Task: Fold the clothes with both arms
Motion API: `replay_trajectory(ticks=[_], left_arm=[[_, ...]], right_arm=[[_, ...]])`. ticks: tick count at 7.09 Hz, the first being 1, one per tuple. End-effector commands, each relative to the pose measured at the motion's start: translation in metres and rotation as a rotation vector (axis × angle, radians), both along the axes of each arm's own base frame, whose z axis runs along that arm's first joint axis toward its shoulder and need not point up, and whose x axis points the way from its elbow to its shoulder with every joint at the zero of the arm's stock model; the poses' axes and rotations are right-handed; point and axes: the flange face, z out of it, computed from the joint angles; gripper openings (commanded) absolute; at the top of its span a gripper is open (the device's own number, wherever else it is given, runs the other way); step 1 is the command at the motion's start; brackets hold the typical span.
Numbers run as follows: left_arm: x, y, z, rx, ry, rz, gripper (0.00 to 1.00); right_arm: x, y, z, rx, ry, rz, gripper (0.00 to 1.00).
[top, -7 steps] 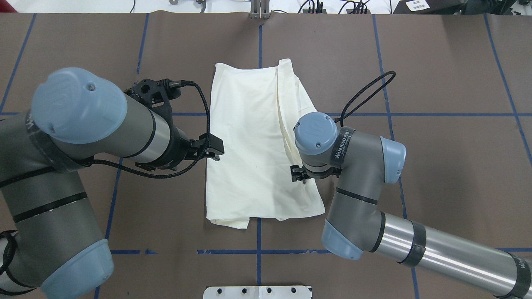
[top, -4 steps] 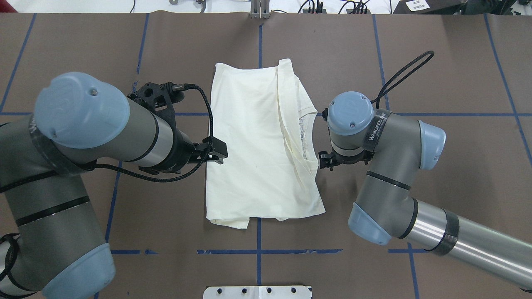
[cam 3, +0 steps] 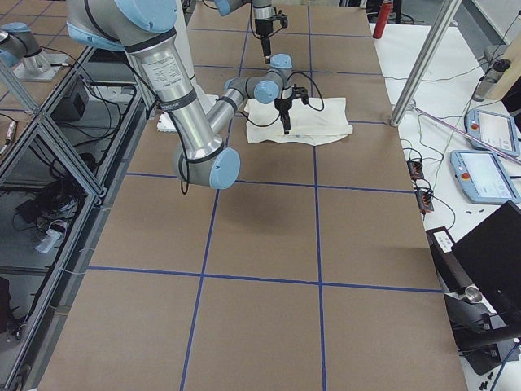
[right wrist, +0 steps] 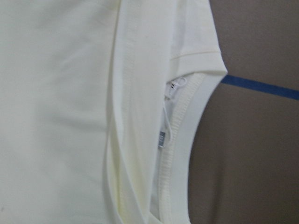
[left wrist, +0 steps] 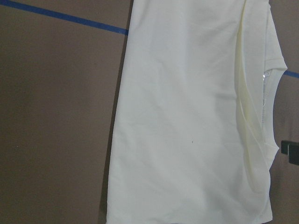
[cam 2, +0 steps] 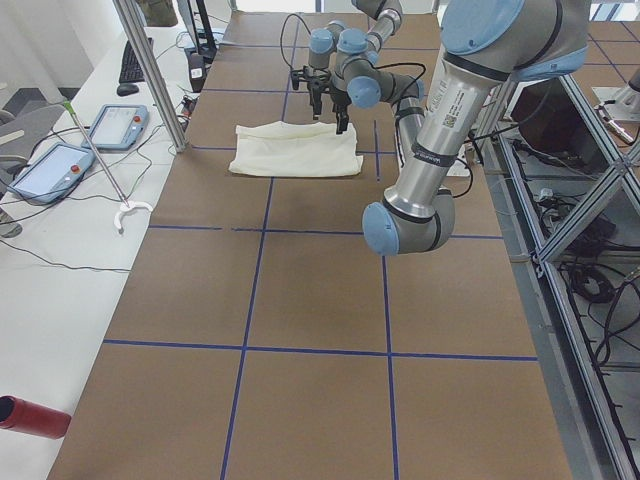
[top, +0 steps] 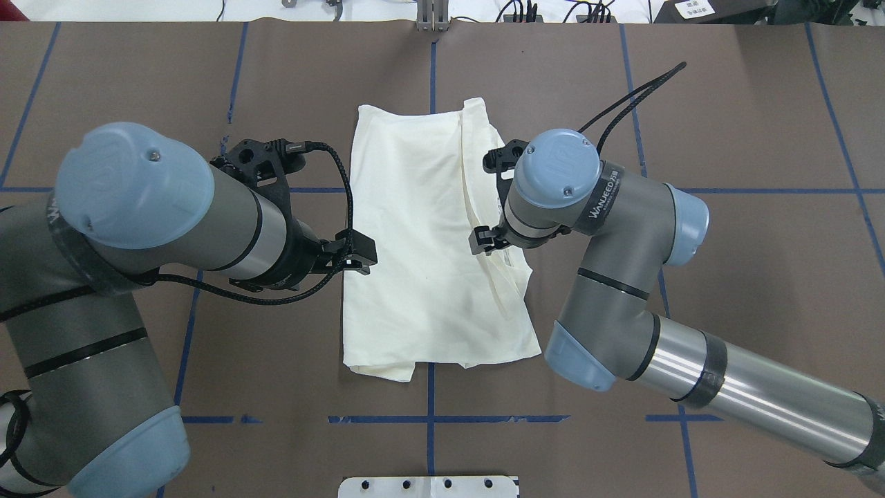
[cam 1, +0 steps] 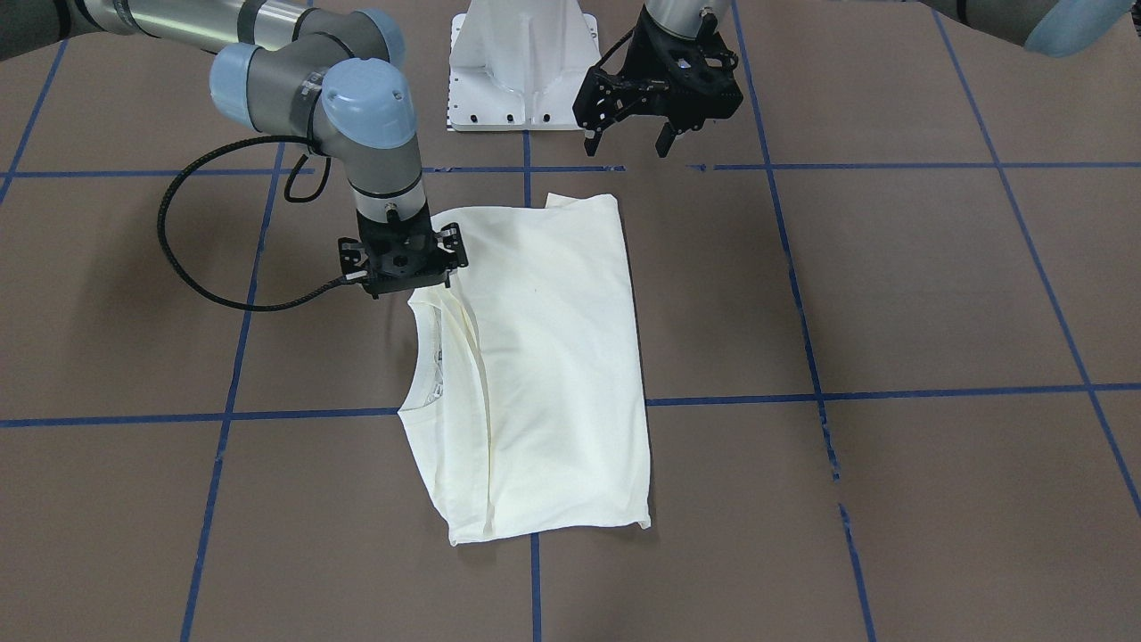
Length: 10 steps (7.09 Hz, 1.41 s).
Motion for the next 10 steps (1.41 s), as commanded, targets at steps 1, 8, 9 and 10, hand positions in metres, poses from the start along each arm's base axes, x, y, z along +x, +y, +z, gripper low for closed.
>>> replay_trajectory(ticks=[1, 8, 9, 10], left_arm=[[-0.001, -0.001, 0.003, 0.0, -0.005, -0.003, 1.0], [0.001, -0.001, 0.005, -0.003, -0.009, -0.001, 1.0], [0.001, 0.0, 0.005, -0.003, -0.009, 0.001, 1.0], [0.001, 0.0, 0.005, -0.004, -0.009, 0.0, 1.0]], right_arm=[[-0.028, -0.019, -0.002, 0.09, -0.067, -0.027, 1.0], [-0.063, -0.011, 0.008, 0.147, -0.023, -0.066, 0.55], [-0.064, -0.009, 0.012, 0.144, -0.018, -0.069, 0.55], [-0.063, -0.009, 0.013, 0.143, -0.013, -0.067, 0.52]])
